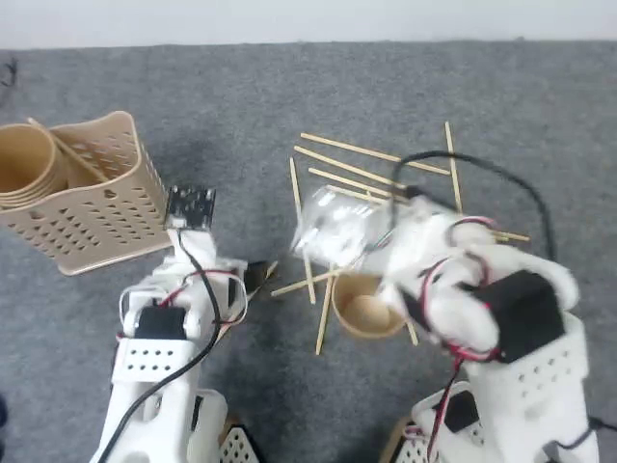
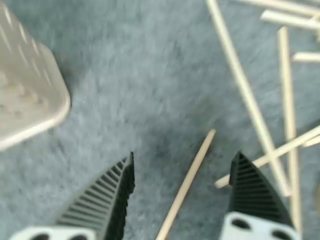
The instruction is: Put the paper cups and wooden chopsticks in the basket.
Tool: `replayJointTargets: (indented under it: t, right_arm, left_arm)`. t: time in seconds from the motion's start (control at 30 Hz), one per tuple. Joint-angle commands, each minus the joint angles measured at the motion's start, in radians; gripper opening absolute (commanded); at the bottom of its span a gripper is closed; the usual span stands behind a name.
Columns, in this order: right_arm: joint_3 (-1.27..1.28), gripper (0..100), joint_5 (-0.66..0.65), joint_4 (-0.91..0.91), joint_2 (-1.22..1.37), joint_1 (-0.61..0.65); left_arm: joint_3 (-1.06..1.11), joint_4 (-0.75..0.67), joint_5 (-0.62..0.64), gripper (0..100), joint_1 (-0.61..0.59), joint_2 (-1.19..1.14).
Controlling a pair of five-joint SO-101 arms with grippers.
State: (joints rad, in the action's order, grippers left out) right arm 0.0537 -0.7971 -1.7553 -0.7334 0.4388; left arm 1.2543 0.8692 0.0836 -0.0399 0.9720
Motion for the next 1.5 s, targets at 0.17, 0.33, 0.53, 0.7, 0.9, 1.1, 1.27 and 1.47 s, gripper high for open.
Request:
replayJointTargets:
  t: [0.17, 0.33, 0.53, 0.7, 0.9, 1.1, 1.27, 1.47]
  right_arm:
    - [0.153, 27.0, 0.259, 0.223, -0.010, -0.478]
    - [0.427, 27.0, 0.532, 0.466, -0.008, -0.679]
    - [0.760, 27.0, 0.583, 0.734, -0.007, -0.714]
    - [0.942, 27.0, 0.583, 0.908, -0.008, -0.720]
    - [1.028, 27.0, 0.583, 0.986, -0.010, -0.716]
    - [1.082, 27.0, 0.583, 1.058, -0.010, -0.716]
    - [1.083, 27.0, 0.583, 1.058, -0.010, -0.714]
    - [1.085, 27.0, 0.583, 1.058, -0.002, -0.714]
  left_arm:
    - [-0.460, 0.301, 0.017, 29, 0.301, 0.003]
    - [-0.561, 0.396, 0.141, 30, 0.394, -0.005]
    - [-0.509, 0.397, 0.183, 34, 0.463, -0.086]
    - [-0.512, 0.374, 0.204, 34, 0.529, -0.264]
    - [-0.503, 0.328, 0.204, 34, 0.534, -0.442]
    - [-0.503, 0.324, 0.201, 31, 0.545, -0.542]
    - [-0.490, 0.216, 0.198, 10, 0.589, -0.563]
    - [-0.441, 0.137, 0.201, 1, 0.586, -0.557]
